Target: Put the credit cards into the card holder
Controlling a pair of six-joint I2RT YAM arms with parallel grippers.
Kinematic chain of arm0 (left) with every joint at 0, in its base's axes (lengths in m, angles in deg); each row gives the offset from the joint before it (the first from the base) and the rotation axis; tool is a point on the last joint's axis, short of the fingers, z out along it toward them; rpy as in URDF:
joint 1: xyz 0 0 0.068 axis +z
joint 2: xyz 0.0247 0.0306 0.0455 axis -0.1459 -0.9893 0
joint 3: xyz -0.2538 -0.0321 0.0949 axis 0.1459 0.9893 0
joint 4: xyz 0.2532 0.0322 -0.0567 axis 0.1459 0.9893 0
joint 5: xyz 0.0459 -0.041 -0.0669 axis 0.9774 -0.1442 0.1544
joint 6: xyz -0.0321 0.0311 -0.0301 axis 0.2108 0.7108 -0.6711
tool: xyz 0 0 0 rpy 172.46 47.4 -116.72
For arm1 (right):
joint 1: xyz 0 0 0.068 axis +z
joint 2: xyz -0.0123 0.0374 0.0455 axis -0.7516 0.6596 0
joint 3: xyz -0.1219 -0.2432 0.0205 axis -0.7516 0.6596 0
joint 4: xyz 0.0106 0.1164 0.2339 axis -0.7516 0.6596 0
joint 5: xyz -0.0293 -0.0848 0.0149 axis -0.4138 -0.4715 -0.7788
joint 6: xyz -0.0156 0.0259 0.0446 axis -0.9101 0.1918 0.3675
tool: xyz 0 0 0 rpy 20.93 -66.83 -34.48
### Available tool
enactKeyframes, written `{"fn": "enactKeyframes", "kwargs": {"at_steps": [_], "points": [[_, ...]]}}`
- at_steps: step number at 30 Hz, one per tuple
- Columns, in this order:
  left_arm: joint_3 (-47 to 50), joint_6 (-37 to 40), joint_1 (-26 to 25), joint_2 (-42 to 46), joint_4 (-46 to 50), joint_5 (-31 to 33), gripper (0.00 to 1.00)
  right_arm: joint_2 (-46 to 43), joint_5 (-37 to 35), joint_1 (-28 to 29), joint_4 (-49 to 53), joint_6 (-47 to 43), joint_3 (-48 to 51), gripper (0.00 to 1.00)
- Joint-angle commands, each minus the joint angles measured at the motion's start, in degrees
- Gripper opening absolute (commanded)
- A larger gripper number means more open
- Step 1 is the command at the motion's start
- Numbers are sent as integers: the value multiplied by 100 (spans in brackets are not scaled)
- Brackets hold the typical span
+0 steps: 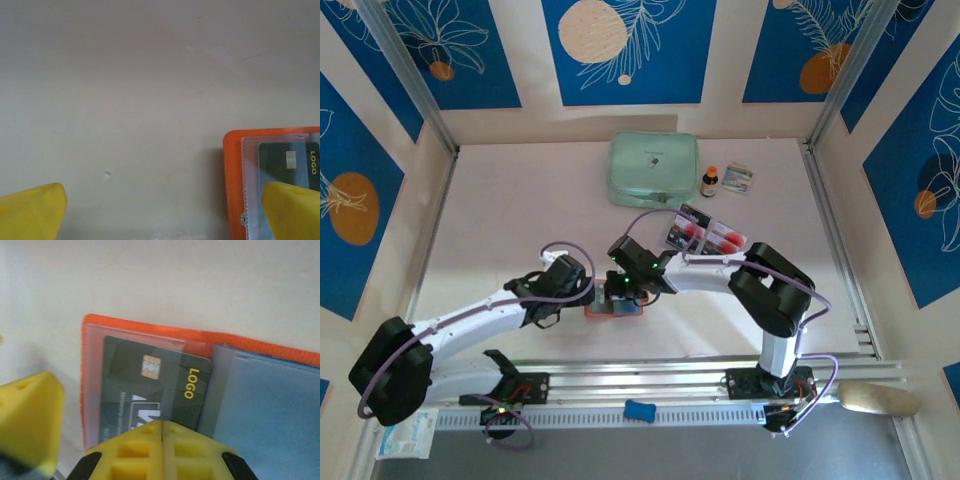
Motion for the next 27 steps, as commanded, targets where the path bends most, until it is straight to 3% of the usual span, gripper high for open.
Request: {"fn": "enactKeyframes", "kwargs": {"at_steps": [1, 13, 27], "points": [[-9, 15, 66, 2, 111, -56, 100, -323, 102, -39, 115, -117, 107, 1], [550, -438, 67, 1, -88, -104, 100, -120, 40, -36, 71, -110, 154, 1], [627, -426, 69, -429, -363, -186, 100, 481, 136, 47, 311, -274, -299, 0]]}}
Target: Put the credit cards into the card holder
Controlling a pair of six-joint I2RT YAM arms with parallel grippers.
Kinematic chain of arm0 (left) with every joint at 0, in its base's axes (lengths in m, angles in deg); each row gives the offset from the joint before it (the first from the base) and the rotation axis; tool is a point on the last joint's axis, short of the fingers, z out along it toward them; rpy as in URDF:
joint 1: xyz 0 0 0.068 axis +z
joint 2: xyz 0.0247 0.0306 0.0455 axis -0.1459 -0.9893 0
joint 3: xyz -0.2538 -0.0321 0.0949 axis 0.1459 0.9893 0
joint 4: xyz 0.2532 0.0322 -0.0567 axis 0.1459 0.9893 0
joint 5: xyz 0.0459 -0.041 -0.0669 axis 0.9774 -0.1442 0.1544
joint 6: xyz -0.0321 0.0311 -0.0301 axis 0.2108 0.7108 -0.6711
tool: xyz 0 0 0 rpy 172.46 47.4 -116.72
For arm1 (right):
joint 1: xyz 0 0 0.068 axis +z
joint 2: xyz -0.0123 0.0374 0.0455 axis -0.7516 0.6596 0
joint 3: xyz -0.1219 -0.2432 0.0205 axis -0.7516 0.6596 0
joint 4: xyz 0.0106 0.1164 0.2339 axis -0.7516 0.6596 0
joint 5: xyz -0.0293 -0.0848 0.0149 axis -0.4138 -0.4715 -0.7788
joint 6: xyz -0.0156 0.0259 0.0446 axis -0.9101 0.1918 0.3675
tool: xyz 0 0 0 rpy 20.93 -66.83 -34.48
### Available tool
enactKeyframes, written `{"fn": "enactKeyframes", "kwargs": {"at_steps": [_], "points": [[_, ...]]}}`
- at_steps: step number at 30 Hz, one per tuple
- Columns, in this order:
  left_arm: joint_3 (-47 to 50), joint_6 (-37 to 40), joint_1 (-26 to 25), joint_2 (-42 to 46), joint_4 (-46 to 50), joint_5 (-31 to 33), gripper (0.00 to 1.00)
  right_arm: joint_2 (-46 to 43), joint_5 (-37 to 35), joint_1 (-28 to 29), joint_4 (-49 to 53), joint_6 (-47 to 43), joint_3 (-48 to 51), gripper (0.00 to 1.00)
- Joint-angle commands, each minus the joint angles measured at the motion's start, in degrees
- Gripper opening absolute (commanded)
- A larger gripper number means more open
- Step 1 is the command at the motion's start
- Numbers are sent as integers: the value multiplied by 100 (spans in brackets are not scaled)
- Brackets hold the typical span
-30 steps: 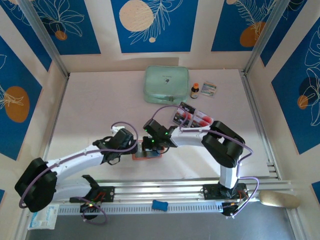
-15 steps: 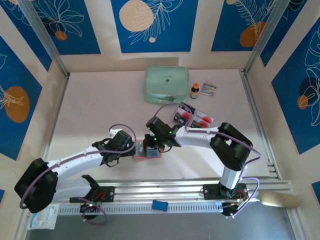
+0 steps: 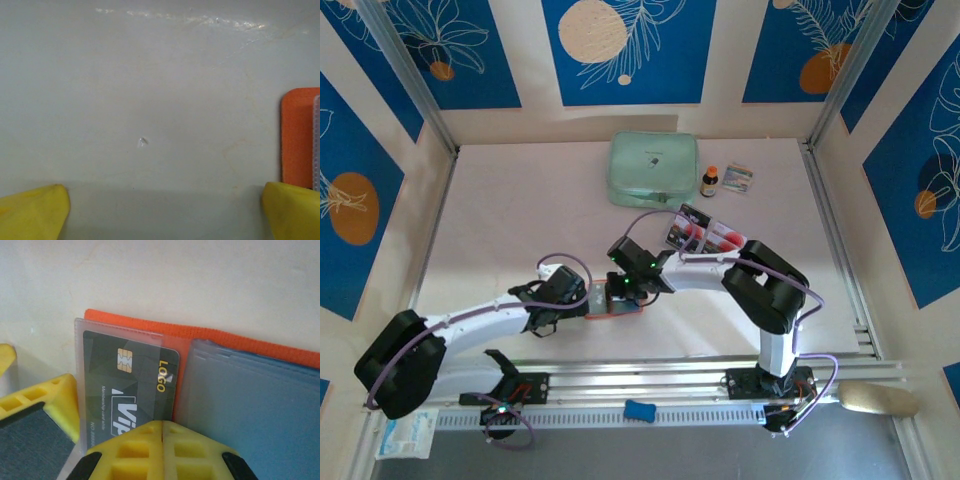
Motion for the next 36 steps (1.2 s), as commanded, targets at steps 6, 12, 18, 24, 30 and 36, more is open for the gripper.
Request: {"fn": "enactKeyframes", "kwargs": {"at_steps": [6, 12, 18, 24, 30, 36], "points": [[6, -38, 53, -13, -68, -95, 100, 326, 147, 160, 394, -182, -385, 0], [-221, 37, 162, 520, 314, 117, 100, 187, 156, 157, 400, -142, -348, 0], [-550, 228, 331, 948, 619, 161, 100, -249, 165, 131, 455, -151, -332, 0], [-904, 378, 379, 1085, 657, 39, 100, -756, 90, 30, 555, -209, -206, 9], [-1211, 490, 372, 1055, 464, -422, 100, -1210, -45, -340, 684, -351, 168, 13], [-1508, 532, 160, 815, 375, -718, 100, -1330, 243, -930, 641, -591, 511, 14]]}}
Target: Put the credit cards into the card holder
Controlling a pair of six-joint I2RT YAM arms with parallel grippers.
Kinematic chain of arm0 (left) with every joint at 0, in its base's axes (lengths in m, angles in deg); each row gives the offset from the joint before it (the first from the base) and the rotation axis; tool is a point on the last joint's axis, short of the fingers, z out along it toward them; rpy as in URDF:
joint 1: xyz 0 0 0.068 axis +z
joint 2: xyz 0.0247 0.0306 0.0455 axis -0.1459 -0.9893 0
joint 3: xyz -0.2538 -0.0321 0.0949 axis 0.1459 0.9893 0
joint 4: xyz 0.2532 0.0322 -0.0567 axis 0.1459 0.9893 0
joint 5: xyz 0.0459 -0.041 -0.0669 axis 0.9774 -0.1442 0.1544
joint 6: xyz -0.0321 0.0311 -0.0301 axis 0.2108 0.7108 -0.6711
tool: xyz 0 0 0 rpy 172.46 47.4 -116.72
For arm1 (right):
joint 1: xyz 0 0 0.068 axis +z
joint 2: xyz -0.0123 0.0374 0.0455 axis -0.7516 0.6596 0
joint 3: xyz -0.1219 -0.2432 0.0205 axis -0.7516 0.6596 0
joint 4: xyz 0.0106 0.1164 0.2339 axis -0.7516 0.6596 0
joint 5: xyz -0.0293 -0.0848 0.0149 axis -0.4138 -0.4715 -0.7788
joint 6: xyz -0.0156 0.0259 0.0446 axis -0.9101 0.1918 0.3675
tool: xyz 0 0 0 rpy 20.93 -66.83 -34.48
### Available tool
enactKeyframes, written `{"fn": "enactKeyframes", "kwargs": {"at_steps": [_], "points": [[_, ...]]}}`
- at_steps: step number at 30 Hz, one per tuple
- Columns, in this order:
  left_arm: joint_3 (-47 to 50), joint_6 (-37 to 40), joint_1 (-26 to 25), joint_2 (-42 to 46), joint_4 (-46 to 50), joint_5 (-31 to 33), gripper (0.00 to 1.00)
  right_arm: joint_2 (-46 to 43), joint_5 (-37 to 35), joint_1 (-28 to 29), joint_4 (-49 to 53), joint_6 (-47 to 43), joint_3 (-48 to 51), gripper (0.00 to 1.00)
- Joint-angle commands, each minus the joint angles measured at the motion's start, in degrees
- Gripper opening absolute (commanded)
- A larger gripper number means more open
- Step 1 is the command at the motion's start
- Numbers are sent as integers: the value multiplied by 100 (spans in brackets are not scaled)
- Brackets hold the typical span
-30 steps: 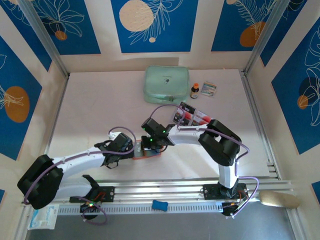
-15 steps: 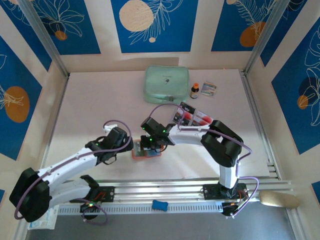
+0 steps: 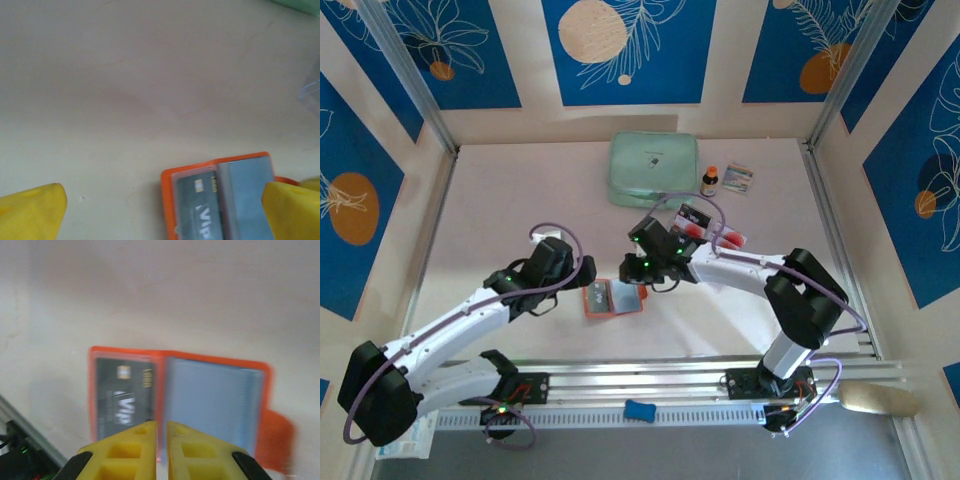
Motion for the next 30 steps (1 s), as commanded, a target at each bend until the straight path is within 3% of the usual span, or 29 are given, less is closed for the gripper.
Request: {"fn": "enactKeyframes", "kwargs": {"at_steps": [1, 12, 30], "points": [[-206, 75, -202, -161, -82, -234, 100, -67, 280, -237, 150, -301, 120, 14], [-167, -342, -1135, -932, -371, 183, 100, 652, 722, -418, 235, -660, -349, 11], [179, -263, -1214, -1590, -786, 204, 100, 1382, 967, -253, 155, -639, -581, 7]]}}
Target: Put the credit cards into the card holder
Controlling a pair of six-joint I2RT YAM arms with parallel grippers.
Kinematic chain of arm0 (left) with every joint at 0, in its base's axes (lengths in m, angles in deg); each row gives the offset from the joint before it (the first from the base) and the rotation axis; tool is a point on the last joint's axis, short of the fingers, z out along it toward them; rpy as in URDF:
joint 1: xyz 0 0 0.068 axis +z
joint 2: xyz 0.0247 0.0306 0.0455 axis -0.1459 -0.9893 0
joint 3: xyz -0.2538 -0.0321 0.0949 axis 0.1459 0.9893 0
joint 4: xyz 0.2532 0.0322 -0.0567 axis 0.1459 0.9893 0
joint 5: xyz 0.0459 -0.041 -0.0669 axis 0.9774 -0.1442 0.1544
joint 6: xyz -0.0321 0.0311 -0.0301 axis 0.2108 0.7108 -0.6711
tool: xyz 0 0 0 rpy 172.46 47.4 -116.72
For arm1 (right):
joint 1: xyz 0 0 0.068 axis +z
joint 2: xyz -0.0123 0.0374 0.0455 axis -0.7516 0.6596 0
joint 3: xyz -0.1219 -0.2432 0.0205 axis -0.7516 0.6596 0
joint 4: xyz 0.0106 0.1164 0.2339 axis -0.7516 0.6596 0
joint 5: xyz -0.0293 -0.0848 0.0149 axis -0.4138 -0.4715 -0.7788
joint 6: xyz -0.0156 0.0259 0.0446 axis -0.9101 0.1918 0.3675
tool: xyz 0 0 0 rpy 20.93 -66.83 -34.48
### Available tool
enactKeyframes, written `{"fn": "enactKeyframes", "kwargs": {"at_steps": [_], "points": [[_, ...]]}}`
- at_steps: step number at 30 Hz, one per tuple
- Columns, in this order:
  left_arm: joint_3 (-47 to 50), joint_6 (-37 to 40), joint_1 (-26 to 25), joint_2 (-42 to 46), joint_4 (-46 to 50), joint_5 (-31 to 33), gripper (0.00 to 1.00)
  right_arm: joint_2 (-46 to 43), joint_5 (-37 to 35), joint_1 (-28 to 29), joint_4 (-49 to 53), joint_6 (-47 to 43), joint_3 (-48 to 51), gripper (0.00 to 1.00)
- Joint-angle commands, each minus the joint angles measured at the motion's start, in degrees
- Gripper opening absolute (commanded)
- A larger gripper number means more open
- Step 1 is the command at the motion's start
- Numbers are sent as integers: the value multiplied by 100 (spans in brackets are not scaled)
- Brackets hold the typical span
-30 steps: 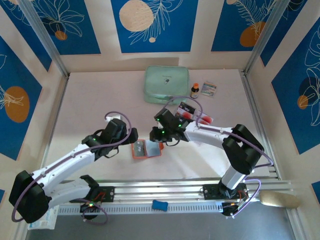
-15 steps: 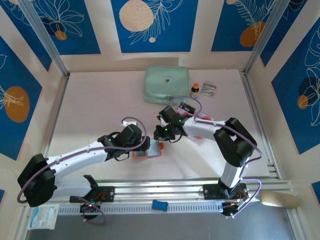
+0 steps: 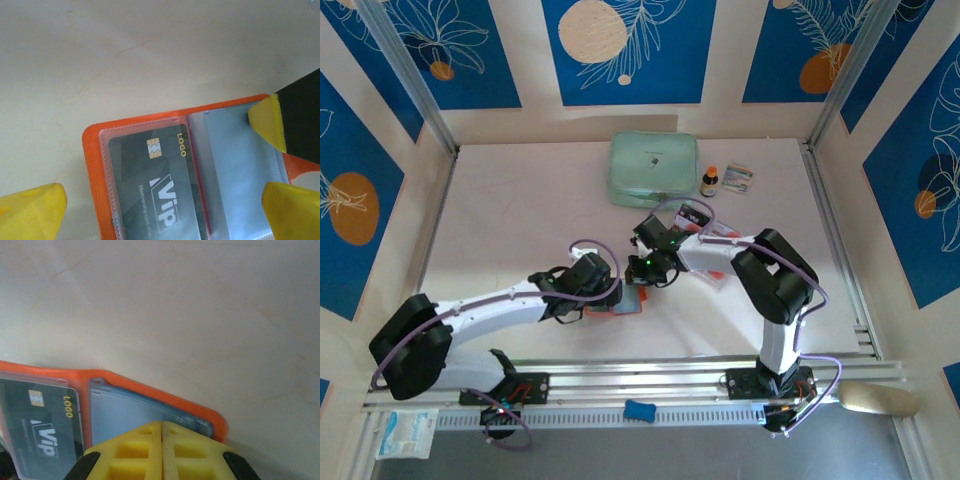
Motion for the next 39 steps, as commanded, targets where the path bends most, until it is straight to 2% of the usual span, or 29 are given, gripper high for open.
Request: {"fn": "enactKeyframes", "kwargs": {"at_steps": [1, 18, 25, 29, 39], "points": [[110, 32, -57, -77, -123, 144, 100, 193, 199, 156, 85, -48, -184, 7], [416, 96, -63, -221, -125, 353, 100, 242, 267, 275, -202, 244, -109, 6], [572, 120, -58, -330, -204, 411, 96, 233, 277, 283, -218, 271, -108, 6], [632, 129, -63, -323, -246, 403, 91, 69, 270, 274, -205, 280, -92, 6], [695, 127, -56, -296, -310, 384, 85, -597, 34, 261, -342, 507, 308, 27]]}}
